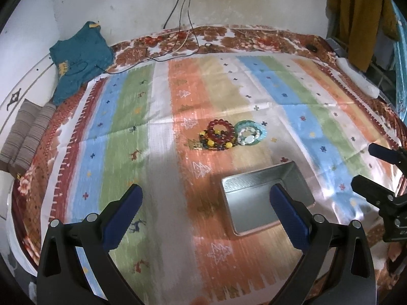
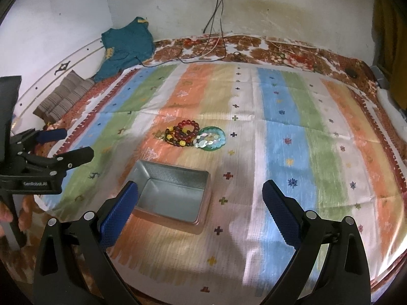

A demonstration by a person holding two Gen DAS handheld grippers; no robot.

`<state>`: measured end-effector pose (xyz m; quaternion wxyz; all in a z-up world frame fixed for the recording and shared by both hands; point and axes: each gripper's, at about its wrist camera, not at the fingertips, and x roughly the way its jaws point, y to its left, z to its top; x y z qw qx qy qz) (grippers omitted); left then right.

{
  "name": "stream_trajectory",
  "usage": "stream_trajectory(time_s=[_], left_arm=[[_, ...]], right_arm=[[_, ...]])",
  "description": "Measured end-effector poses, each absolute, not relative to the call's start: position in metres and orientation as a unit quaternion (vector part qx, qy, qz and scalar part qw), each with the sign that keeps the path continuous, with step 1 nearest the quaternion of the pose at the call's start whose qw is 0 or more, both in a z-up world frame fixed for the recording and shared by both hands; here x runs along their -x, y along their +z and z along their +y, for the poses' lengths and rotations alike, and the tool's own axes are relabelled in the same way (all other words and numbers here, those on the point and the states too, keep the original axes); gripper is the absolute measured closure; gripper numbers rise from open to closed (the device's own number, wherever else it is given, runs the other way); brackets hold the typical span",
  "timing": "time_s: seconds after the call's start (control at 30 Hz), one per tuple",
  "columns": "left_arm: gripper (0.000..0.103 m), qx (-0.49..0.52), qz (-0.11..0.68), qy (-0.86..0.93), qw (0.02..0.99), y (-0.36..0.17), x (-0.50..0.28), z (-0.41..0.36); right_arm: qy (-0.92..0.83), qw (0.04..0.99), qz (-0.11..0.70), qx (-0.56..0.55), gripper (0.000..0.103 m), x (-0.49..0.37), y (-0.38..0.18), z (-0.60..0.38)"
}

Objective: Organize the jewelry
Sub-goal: 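Lower both tools over the pile of bracelets and gold charm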

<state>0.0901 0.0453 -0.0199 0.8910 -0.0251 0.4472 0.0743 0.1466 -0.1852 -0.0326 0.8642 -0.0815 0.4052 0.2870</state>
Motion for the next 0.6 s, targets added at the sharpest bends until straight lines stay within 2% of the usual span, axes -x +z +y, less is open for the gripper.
stream_trajectory(time_s=[0.6], left_arm=[[0.006,0.003,0.461,0.061,0.886,-0.037,-0.124,0.056]], right_arm=[[0.276,0.861,0.415,0.101,0.004,-0.183,-0.037,-0.166]])
